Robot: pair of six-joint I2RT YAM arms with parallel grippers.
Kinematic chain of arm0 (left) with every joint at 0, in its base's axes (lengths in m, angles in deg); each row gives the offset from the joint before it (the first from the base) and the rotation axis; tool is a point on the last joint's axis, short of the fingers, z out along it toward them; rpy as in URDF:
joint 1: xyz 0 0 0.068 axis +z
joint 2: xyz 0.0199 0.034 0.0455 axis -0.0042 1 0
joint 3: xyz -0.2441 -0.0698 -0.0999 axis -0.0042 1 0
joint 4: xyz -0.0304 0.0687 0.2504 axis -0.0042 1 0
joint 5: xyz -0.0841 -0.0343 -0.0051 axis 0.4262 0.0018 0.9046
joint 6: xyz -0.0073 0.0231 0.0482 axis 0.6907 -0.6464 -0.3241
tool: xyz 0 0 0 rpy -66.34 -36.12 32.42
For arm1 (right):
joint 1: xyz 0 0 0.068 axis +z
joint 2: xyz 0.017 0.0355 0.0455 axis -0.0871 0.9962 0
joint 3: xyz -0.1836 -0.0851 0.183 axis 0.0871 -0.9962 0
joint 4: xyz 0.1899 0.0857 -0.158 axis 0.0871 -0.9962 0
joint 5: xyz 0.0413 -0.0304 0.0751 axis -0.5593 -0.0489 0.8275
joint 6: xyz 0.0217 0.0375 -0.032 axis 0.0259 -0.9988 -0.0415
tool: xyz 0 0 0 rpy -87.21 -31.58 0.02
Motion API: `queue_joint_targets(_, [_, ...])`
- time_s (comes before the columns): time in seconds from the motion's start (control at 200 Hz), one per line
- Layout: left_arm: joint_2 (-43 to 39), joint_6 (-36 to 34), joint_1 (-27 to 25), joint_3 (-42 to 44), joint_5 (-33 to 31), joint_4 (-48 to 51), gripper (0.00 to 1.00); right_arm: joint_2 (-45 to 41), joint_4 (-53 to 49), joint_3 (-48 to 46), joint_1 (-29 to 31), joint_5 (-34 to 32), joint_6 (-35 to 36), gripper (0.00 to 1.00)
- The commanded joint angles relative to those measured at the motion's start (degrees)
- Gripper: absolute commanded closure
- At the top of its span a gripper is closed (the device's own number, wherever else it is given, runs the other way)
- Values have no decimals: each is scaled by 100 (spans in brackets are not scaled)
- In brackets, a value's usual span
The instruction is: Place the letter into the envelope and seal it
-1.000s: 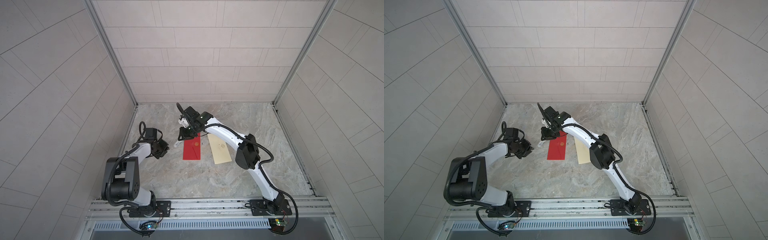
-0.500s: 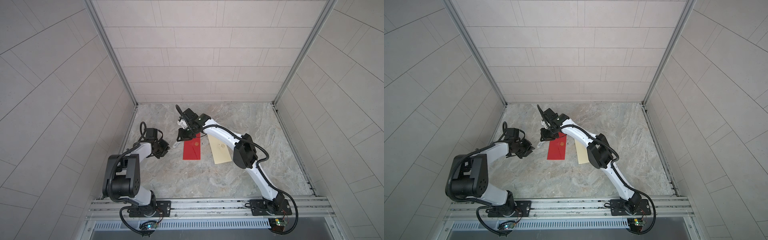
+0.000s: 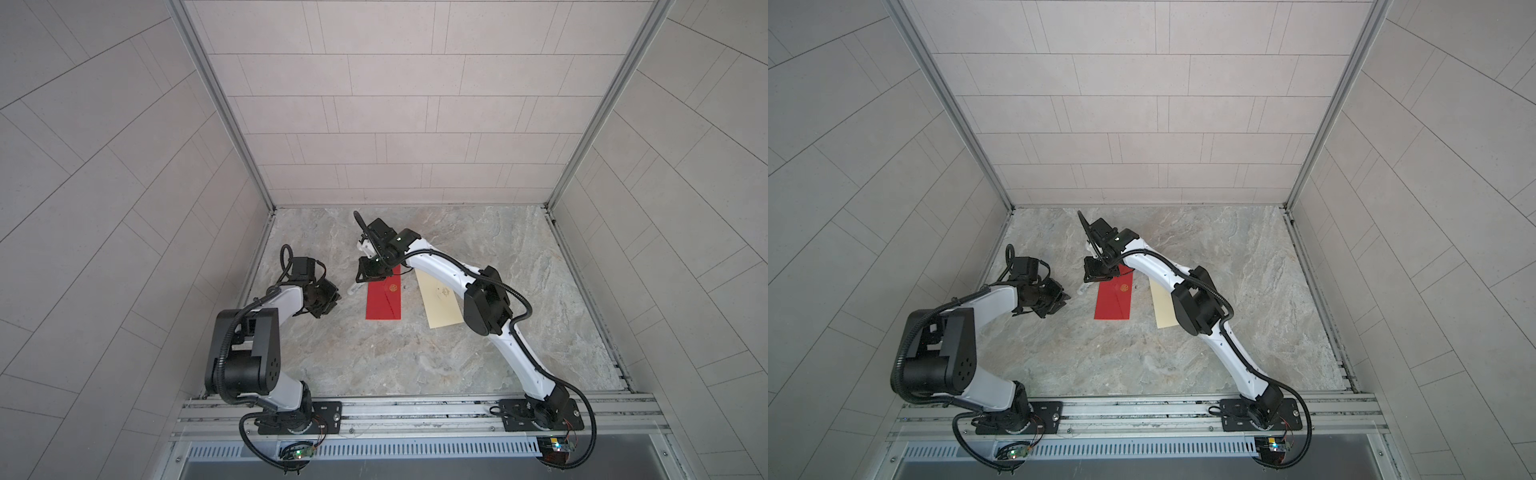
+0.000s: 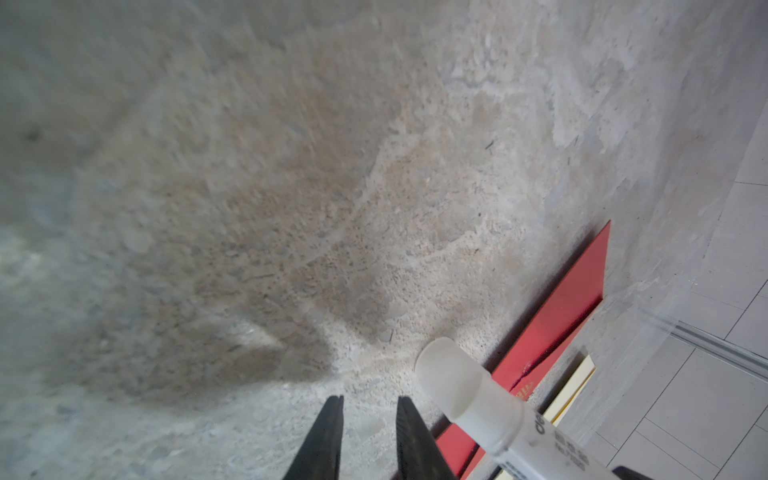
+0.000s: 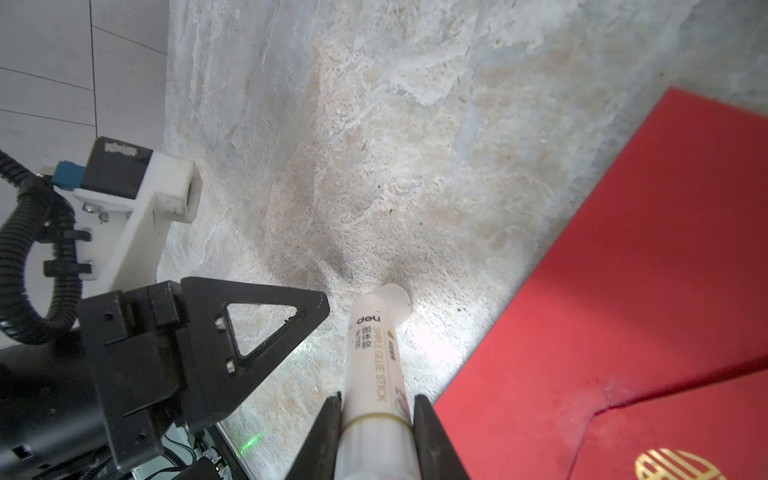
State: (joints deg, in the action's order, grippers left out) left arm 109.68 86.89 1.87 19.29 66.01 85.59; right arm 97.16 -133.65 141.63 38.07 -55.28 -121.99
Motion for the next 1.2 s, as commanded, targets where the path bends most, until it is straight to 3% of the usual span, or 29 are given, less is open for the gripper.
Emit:
queue_joint_targets(0.0, [22, -68, -20, 25, 6, 46, 69, 90, -309, 150, -11, -436, 153, 100])
queue_joint_targets(0.605, [119, -197, -281, -284, -81, 236, 68, -42, -1189, 329, 76, -1303, 656, 100])
queue_joint_targets(1.196, [218, -428, -664, -635, -316, 463, 68, -501, -1396, 58, 132, -1632, 853, 100])
